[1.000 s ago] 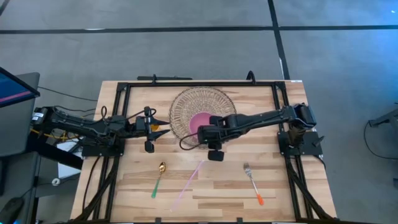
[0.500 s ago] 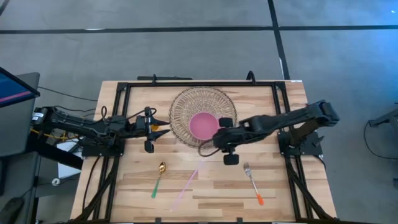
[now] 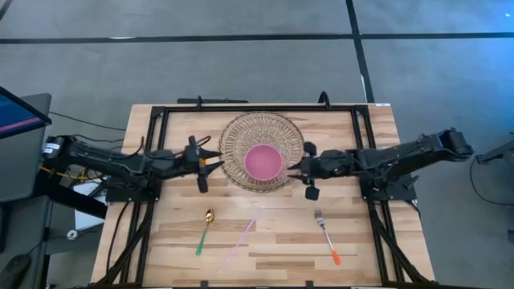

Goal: Pick & Place Utensil
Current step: Put the green spoon into the pink bowl

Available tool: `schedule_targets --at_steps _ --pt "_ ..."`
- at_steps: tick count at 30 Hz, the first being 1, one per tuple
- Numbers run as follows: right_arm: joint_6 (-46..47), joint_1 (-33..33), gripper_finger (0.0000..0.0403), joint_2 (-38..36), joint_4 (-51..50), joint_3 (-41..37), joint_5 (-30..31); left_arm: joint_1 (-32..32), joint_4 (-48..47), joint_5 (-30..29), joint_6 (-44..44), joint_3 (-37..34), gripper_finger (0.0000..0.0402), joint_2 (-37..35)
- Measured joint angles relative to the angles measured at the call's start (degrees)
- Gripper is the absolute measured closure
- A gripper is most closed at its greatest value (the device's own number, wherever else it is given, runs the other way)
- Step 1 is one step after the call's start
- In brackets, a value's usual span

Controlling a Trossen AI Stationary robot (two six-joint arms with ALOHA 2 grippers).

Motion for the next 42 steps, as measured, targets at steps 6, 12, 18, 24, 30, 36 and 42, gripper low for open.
schedule_targets --at_steps 6,12,18,24,30,36,42 --pt "1.53 -3.51 0.0304 -3.04 5.98 -6.55 -0.14 -0.02 -4.56 0.17 -0.86 5.50 0.0266 9.48" --pt "3.56 -3.54 0.0304 -2.43 7.16 -6.88 -0.18 -0.66 -5.68 6.21 -4.45 9.46 0.0266 16.52" --pt "5.59 -3.63 0.0304 -1.71 6.51 -6.88 -0.18 -2.95 -8.84 19.14 -14.20 10.32 0.0266 21.15" --pt "5.57 -3.63 0.0304 -0.83 6.72 -6.88 -0.14 -8.72 -14.74 23.17 -30.59 10.23 0.0266 23.49" --pt "5.11 -3.66 0.0304 -0.45 6.26 -6.88 -0.10 -15.79 -25.97 22.77 -50.64 10.22 0.0266 23.77" --pt "5.11 -3.75 0.0304 -0.46 6.97 -6.88 0.06 -21.41 -32.23 22.20 -64.72 10.23 0.0266 23.75" --pt "5.11 -3.78 0.0304 -0.48 7.38 -6.88 0.06 -24.73 -38.23 22.06 -75.52 10.22 0.0266 26.81"
